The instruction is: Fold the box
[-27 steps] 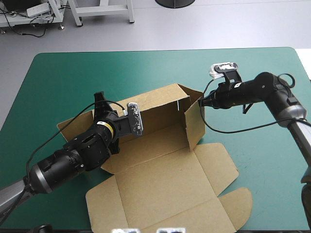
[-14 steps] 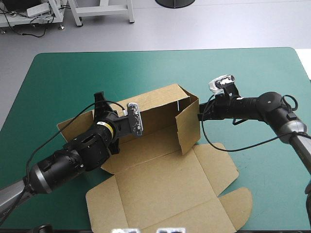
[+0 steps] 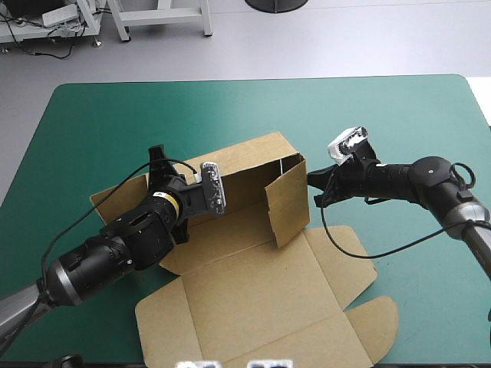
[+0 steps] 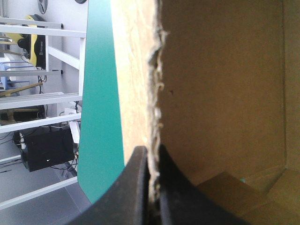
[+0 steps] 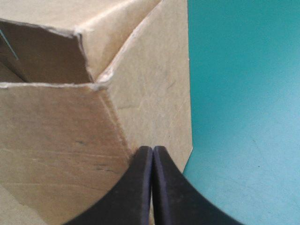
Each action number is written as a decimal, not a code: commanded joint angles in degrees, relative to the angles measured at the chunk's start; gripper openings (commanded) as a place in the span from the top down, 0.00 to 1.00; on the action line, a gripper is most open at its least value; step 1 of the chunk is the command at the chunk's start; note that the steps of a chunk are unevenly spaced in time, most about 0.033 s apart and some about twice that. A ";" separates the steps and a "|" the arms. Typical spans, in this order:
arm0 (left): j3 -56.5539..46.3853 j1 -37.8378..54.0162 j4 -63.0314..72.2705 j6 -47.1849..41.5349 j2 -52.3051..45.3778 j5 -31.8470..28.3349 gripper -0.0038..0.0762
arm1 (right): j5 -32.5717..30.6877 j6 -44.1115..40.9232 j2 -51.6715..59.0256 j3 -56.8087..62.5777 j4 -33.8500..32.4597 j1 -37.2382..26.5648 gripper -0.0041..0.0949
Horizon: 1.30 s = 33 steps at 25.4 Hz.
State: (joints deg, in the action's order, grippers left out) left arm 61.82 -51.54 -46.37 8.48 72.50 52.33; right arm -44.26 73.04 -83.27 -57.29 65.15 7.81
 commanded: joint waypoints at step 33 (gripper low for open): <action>1.22 -0.60 1.09 -1.04 -1.24 -2.00 0.96 | 28.59 -11.27 2.16 -1.70 -12.08 18.41 0.43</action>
State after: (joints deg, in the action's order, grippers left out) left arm 61.82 -51.54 -46.31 8.48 72.50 52.33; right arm -21.46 63.47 -83.27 -57.29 52.93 25.19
